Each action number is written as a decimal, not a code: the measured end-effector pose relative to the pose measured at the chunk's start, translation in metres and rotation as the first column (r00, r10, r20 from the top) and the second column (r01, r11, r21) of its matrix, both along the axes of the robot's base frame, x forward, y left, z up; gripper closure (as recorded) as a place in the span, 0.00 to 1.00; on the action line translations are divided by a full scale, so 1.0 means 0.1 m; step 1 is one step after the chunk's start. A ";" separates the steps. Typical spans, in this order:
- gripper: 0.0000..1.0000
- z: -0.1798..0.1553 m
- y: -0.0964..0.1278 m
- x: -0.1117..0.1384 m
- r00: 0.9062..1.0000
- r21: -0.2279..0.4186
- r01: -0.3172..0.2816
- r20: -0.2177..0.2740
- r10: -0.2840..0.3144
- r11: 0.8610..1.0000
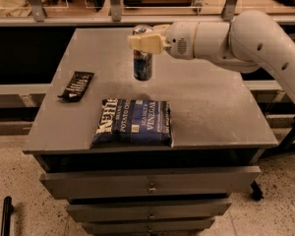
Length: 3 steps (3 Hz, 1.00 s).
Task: Move redbull can near blue chip bag
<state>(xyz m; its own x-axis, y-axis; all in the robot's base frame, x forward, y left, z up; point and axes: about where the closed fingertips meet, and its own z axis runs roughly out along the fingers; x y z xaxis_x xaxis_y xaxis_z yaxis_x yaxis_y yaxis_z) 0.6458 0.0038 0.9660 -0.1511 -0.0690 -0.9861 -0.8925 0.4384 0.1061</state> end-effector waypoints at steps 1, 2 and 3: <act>1.00 -0.21 -0.07 -0.11 0.999 0.004 -0.003 0.050 0.003 1.000; 1.00 -0.39 -0.09 -0.22 0.998 0.002 -0.020 0.061 0.020 1.000; 0.83 -0.45 -0.09 -0.30 0.996 -0.004 -0.042 0.075 0.042 0.999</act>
Offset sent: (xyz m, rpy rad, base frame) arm -0.0352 -0.0170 -0.0645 -0.0016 -0.0703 0.0364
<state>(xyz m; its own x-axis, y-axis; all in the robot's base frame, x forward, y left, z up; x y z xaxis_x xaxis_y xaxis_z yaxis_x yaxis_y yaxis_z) 0.6160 -0.0053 0.9207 -0.0731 -0.0764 -0.9944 -0.9156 0.4005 0.0366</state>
